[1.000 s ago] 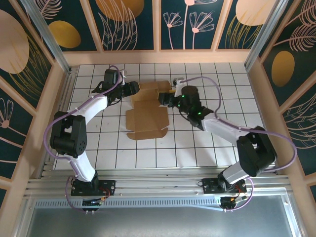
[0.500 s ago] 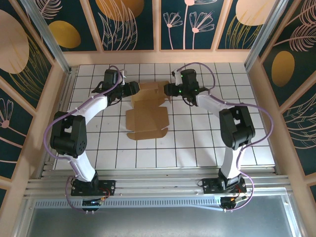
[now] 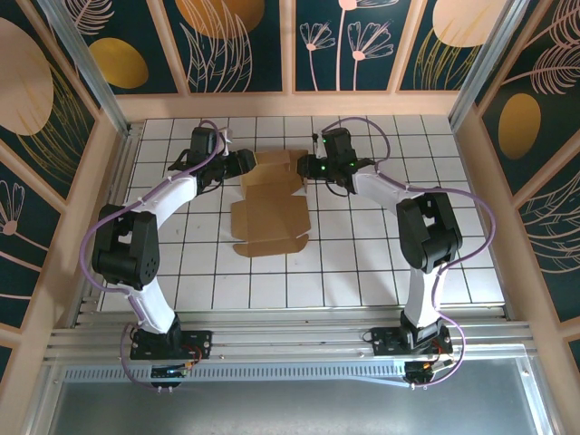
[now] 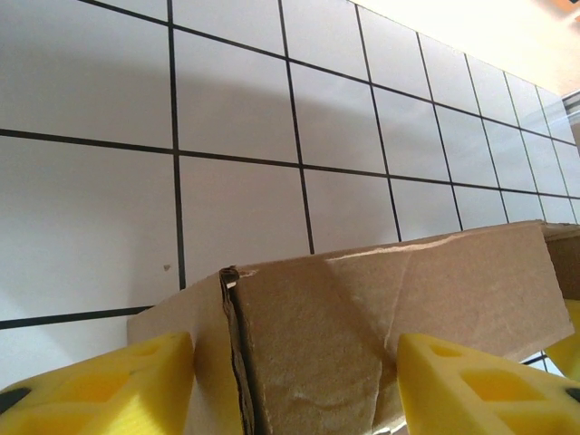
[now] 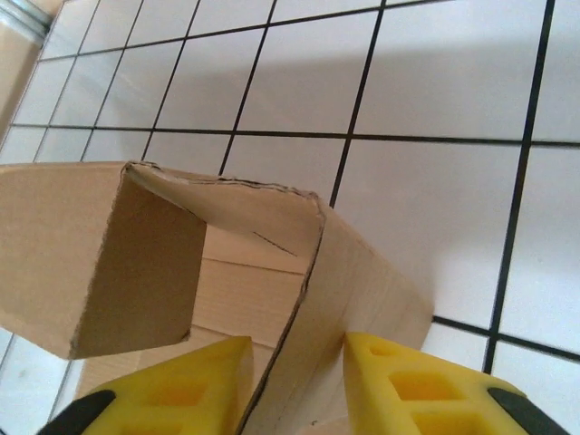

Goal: Fold the paper box

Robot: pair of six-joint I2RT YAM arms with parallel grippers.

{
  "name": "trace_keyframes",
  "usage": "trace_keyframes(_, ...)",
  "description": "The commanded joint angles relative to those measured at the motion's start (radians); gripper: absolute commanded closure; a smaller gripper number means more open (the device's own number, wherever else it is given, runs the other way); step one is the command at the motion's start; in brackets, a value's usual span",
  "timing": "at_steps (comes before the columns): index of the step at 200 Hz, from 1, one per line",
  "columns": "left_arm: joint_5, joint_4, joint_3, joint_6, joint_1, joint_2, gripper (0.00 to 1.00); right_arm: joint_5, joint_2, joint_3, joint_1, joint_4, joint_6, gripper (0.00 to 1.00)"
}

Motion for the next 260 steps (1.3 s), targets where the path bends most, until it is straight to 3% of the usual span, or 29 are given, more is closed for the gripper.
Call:
trace_keyframes(1, 0.032, -0.004, 0.003, -0.016, -0.007, -0.012, 0.41, 0.022, -0.031, -0.021, 0.028, -0.016, 0.089, 0.6)
trace_keyframes(24, 0.029, -0.006, 0.004, -0.012, -0.006, -0.015, 0.41, 0.109, -0.023, -0.067, 0.037, 0.007, 0.049, 0.62)
trace_keyframes(60, 0.023, -0.007, 0.0, -0.006, -0.006, -0.011, 0.41, 0.123, -0.006, -0.051, 0.04, -0.012, 0.056, 0.9)
trace_keyframes(115, 0.026, 0.0, -0.007, 0.0, -0.008, -0.007, 0.41, 0.011, -0.01, 0.045, 0.034, -0.087, 0.148, 0.94)
trace_keyframes(159, 0.026, -0.003, 0.003, -0.002, -0.008, -0.005, 0.41, -0.136, 0.08, 0.163, 0.02, -0.231, 0.291, 1.0)
trace_keyframes(260, 0.017, -0.006, 0.008, -0.008, -0.009, -0.004, 0.41, -0.144, 0.097, 0.132, 0.049, -0.29, 0.291, 0.98)
